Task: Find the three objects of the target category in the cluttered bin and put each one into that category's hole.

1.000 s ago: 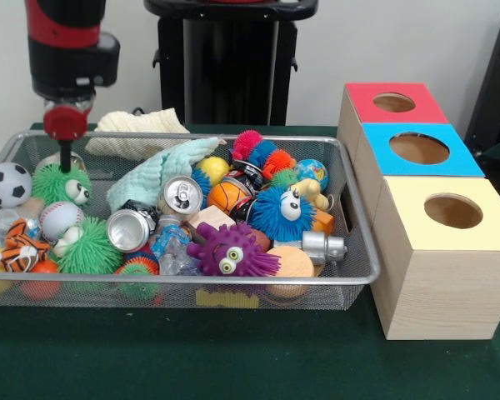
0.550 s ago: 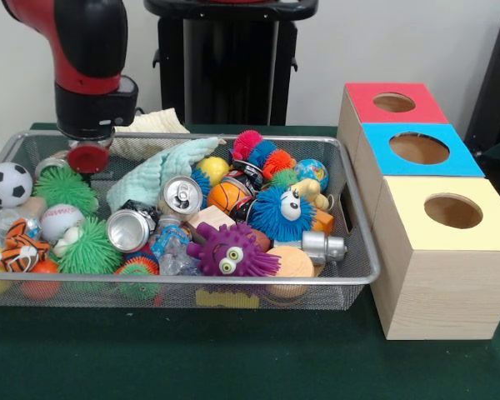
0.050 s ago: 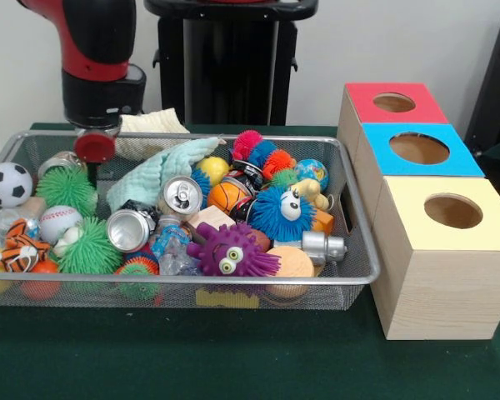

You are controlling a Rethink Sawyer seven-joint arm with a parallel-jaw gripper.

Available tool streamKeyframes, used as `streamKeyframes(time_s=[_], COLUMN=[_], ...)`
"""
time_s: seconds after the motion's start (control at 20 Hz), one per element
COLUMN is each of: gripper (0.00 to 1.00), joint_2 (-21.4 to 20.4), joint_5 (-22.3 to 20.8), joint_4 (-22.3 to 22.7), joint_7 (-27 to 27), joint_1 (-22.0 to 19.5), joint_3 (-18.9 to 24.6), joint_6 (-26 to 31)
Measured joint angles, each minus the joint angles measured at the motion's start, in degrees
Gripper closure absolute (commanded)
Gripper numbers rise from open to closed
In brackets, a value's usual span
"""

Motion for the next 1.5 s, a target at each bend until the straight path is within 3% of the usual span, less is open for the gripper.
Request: streamKeyframes(time_s=[0.45, 0.95, 1.2, 1.3, 1.45, 1.5], gripper=[1.00, 1.00, 1.00, 1.00, 1.00, 1.00], joint_2=[-3.63, -6.41, -6.35, -6.08, -5.35, -4.40], joint_5=[9.31, 22.56, 31.60, 36.97, 41.30, 44.31], joint_4=[6.24, 10.87, 10.86, 10.83, 10.56, 10.06], joint_7=[0.75, 8.76, 14.30, 17.81, 20.88, 23.49], joint_1=[7.05, 15.39, 23.79, 29.44, 34.32, 38.33], joint_3=[0.40, 1.34, -0.40, -1.64, -2.93, -4.36], joint_6=[0.00, -0.01, -0.01, -0.01, 0.01, 0.08])
